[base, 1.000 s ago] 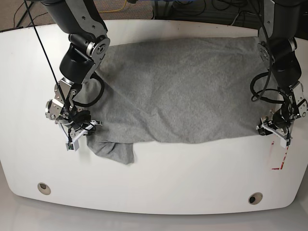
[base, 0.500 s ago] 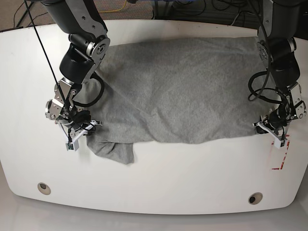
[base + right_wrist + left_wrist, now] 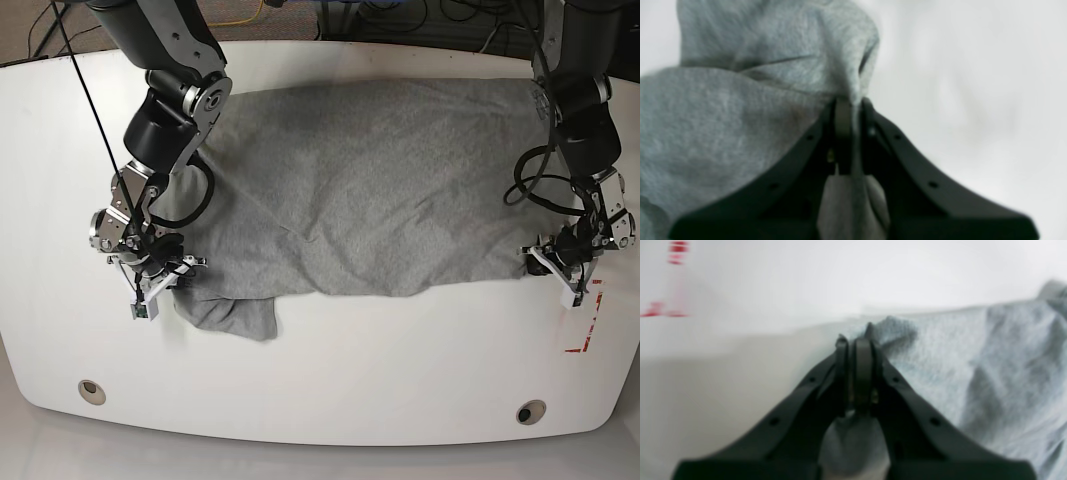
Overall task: Layout the t-shirt on the table in an organized manner, then fold the t-shirt properly
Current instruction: 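Grasp the t-shirt edges with both grippers, then lift the t-shirt high with both grippers and swing it down flat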
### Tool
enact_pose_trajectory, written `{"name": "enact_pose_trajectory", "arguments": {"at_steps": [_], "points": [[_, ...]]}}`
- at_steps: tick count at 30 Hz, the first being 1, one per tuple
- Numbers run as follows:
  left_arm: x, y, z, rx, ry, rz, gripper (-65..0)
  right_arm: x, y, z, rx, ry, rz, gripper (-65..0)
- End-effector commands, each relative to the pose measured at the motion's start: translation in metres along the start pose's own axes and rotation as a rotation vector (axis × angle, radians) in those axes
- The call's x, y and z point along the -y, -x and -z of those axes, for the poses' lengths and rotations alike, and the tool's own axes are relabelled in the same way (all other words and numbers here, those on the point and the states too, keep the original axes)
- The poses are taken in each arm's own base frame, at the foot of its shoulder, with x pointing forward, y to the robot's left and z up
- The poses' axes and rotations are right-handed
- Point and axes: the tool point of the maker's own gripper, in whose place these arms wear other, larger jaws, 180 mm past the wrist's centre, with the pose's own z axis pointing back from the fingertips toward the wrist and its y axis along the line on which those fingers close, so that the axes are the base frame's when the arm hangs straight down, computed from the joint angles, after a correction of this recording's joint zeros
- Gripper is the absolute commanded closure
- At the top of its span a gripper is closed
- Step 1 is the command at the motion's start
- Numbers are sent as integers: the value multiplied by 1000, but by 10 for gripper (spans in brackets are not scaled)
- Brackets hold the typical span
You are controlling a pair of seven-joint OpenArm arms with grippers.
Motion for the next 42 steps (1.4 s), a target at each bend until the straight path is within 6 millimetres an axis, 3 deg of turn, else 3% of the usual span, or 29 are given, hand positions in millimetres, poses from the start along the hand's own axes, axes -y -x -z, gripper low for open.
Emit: {"name": "enact_pose_trajectory", "arguments": {"at_steps": [1, 4, 10, 17, 20, 24, 33, 42], "points": [[-14, -42, -25, 103, -50, 40, 0, 6, -38, -12, 88, 24, -18, -14], [-20, -53, -43, 134, -93, 73, 0, 9, -46, -18, 99, 41, -29, -14], [-2, -82, -67, 207, -111, 179, 0, 11, -57, -25, 112, 59, -45, -14], [-2, -103, -92, 227, -169, 240, 0, -4, -84, -25, 141, 41, -121, -14], [2, -121, -108, 268, -198, 276, 0, -6, -107, -30, 176, 44, -138, -14], [17, -147, -125, 343, -215, 305, 0, 6, -131, -40, 198, 75, -172, -14], [27, -214, -183, 493, -300, 357, 0, 12, -222, -79, 314, 138, -291, -17], [39, -284, -257, 684, -377, 375, 0, 13, -324, -148, 441, 237, -415, -17]]}}
